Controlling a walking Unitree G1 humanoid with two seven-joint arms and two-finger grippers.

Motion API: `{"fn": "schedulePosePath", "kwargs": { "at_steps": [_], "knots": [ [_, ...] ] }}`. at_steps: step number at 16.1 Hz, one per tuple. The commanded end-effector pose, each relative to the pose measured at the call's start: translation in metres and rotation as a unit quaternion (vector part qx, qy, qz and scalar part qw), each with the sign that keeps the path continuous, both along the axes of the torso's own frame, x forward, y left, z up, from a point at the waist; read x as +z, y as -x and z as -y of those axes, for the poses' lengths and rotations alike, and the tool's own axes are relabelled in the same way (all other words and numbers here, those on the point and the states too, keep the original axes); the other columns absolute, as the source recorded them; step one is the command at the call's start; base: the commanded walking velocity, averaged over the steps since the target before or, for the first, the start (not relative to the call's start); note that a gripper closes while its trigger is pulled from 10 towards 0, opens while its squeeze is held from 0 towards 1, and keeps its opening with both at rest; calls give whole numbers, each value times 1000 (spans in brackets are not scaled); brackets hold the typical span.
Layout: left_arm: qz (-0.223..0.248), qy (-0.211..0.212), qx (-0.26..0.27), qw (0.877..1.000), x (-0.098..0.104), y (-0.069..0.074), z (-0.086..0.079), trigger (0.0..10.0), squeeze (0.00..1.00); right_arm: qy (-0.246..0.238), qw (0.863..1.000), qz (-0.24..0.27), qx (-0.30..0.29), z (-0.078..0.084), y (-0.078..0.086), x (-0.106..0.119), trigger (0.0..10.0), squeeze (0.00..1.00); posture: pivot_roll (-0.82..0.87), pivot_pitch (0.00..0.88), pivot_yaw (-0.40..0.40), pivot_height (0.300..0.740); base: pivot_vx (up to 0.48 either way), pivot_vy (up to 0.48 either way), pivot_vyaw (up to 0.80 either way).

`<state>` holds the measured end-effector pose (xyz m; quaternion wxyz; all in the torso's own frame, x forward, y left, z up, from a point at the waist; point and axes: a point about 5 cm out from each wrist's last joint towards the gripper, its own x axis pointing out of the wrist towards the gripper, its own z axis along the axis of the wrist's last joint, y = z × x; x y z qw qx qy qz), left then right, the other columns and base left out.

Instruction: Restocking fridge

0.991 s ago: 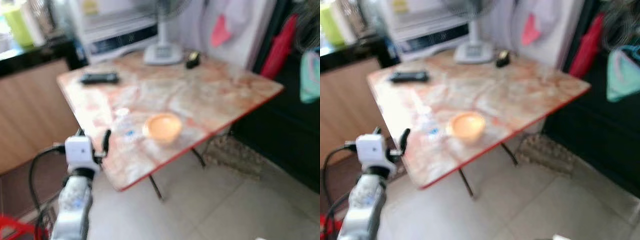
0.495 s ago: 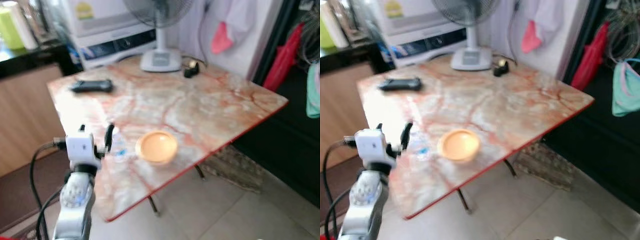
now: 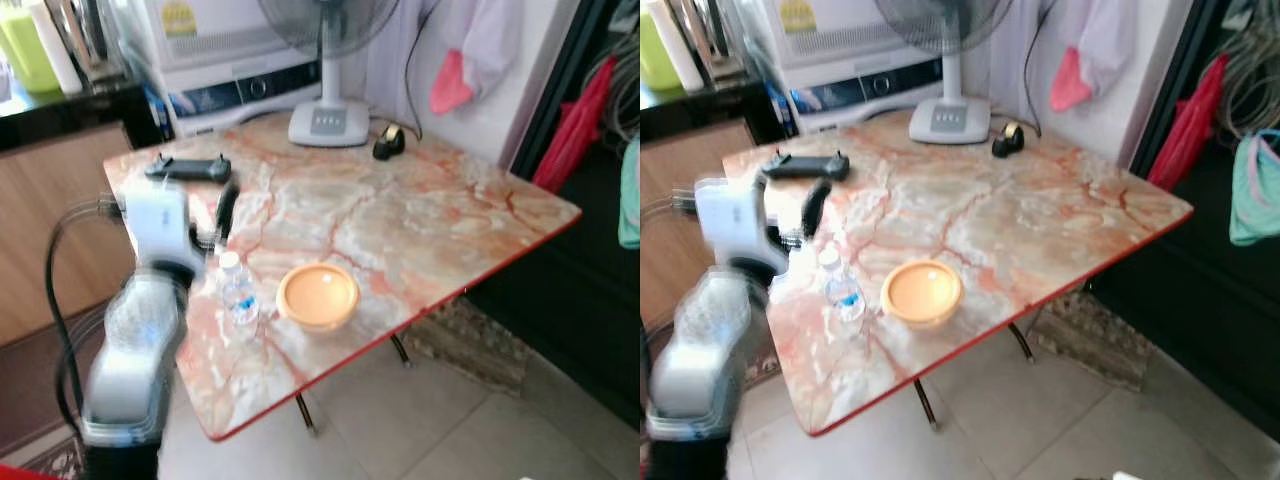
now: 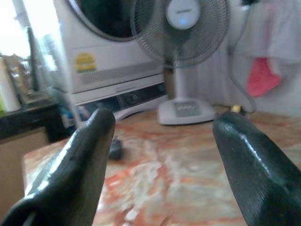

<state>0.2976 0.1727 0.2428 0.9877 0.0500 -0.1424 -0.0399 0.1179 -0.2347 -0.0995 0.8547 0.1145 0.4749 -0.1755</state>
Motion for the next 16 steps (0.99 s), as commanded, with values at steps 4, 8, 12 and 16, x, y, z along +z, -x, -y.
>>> {"fn": "schedulePosePath", "kwargs": {
  "at_steps": [4, 8, 12, 16],
  "knots": [
    [-169, -28, -28, 985, 13, -16, -12, 10000, 0, -4, 1000, -5, 15, -2, -1, 0, 10000, 0, 164, 0, 20, 740, 0, 0, 0],
    [-293, -43, -91, 951, 6, -25, -19, 10000, 0, -8, 1000, -1, 17, -4, -2, 0, 10000, 0, 159, 0, 31, 740, 0, 0, 0],
    [-347, -79, -100, 929, -5, -28, -29, 10000, 0, -9, 1000, -1, 12, -6, -2, -1, 10000, 0, 145, 0, 55, 740, 0, 0, 0],
    [-369, -91, -116, 918, -5, -35, -35, 10000, 0, -8, 1000, -1, 20, -7, -2, -1, 10000, 0, 134, 0, 67, 740, 0, 0, 0]
  ]
}}
